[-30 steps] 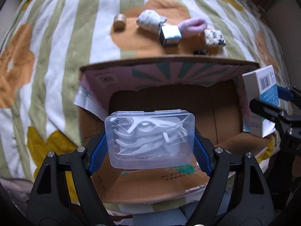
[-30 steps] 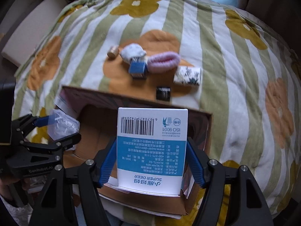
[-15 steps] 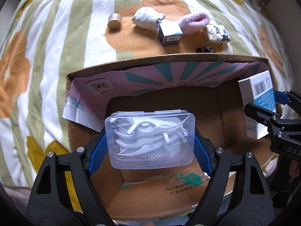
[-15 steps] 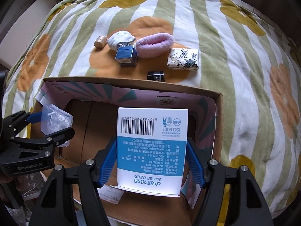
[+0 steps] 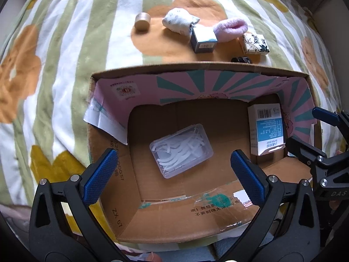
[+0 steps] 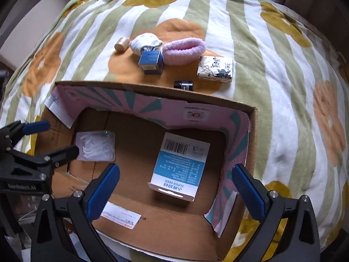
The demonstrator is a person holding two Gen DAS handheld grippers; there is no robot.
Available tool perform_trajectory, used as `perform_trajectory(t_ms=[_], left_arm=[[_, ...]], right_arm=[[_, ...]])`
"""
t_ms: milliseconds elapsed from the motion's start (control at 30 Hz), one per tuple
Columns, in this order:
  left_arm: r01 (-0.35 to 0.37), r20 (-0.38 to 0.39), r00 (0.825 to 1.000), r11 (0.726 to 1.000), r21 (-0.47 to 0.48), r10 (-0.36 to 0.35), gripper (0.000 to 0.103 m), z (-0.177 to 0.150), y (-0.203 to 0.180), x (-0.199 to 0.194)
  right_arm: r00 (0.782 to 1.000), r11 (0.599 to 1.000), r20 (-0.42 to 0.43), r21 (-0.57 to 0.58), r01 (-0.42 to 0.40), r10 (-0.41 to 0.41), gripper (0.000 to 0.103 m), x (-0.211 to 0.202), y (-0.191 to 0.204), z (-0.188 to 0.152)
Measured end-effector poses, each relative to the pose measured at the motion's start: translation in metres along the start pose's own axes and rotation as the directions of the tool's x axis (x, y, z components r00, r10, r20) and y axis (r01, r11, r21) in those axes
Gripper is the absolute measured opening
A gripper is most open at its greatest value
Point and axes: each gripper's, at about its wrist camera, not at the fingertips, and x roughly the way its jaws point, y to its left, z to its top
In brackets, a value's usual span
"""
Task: Organize objects
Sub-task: 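Carry both boxes over the cardboard box and open both tools to drop them, then grasp the white patterned sock with left tool while right tool grasps the tissue pack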
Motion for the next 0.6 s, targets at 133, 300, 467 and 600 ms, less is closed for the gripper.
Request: perform_trajectory(t_ms=[133,300,467,600], left_arm=[[0.006,0.016,1.000,1.000,0.001,-0.006,0.103,0.005,-0.001,-0.006],[0.019,0.034,0.999,1.000,-0.002,-0.019,0.103,0.010,-0.004,-0.012],[-0.019,0.054,0.998,0.999,0.034,0.017,0.103,0.015,-0.009,-0.022],[-0.032,0.062,0.998,0.998,0.058,0.028,0.103,0.022,-0.011,-0.030]], right_arm=[[1.000,1.000,-0.013,-0.004,0.011,-0.011,0.102,-0.003,0.000,0.004],[1.000,1.000,-0.021,-0.002,0.002,-0.003,0.102,-0.005,-0.005,0.005],[1.000,1.000,-0.016,-0.020,0.016,-0.016,0.102,-0.009,-0.005,0.005],[1.000,1.000,-0.008,-0.018,0.008,-0.008,0.102,-0.015,-0.006,0.008]])
